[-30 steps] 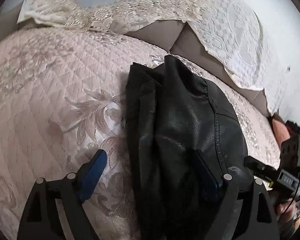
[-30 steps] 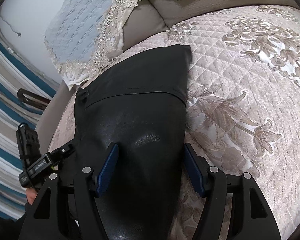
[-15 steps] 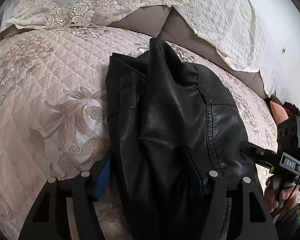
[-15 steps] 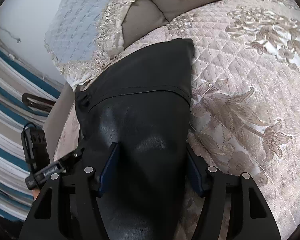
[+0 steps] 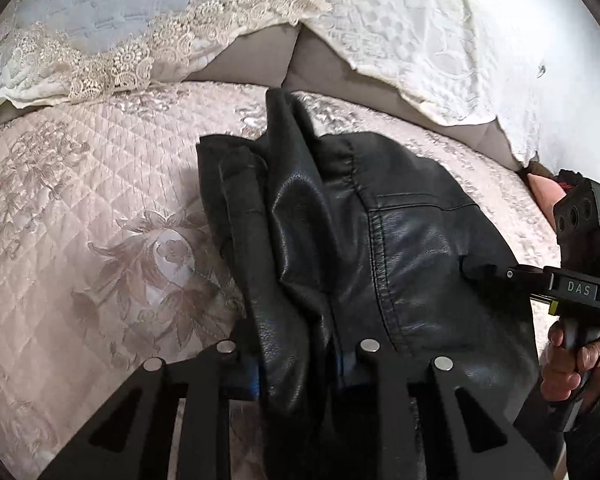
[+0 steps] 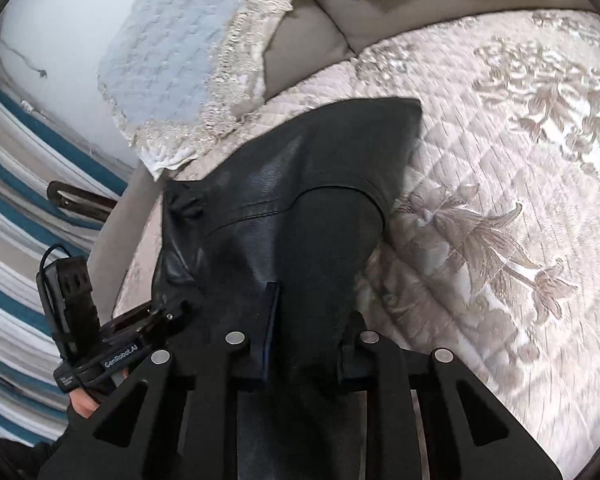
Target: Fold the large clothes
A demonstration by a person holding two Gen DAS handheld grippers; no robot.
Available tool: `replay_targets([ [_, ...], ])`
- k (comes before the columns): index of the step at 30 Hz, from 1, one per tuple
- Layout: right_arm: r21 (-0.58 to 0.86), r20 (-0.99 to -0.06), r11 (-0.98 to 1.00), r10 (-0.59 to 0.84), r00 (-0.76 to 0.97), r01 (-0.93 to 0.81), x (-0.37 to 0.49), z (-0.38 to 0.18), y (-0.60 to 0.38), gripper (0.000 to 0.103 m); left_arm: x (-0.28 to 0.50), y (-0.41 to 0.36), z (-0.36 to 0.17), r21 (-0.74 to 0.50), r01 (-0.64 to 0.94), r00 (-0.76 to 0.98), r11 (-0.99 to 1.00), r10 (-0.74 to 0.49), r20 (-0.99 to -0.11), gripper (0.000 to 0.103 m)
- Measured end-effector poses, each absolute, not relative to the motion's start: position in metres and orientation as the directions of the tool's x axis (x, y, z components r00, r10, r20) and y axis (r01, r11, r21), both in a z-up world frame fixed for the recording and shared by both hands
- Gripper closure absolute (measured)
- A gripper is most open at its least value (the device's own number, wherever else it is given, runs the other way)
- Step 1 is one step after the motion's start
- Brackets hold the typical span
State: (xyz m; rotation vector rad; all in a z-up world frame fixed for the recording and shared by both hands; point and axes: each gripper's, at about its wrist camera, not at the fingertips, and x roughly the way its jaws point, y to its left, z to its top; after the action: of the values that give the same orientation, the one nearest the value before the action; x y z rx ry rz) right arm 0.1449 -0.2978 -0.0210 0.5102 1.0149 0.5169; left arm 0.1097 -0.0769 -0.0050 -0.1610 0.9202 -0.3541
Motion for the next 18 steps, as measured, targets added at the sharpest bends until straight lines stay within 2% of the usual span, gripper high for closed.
replay_targets([
  [7, 0.61, -0.631, 0.759, 0.64, 0.439, -0.228, 0.128, 0.004, -0.276, 0.082, 0.089, -0.051, 0.016, -0.307, 0.23, 0.584, 0.924, -0.383, -0.716, 0.079],
  [18, 0.624, -0.577, 0.712, 0.697, 0.425, -0.322, 0.173, 0.016, -0.208, 0.082, 0.118, 0.019, 0.044, -0.235, 0.179, 0.67, 0.955, -0.293, -0.682, 0.079],
])
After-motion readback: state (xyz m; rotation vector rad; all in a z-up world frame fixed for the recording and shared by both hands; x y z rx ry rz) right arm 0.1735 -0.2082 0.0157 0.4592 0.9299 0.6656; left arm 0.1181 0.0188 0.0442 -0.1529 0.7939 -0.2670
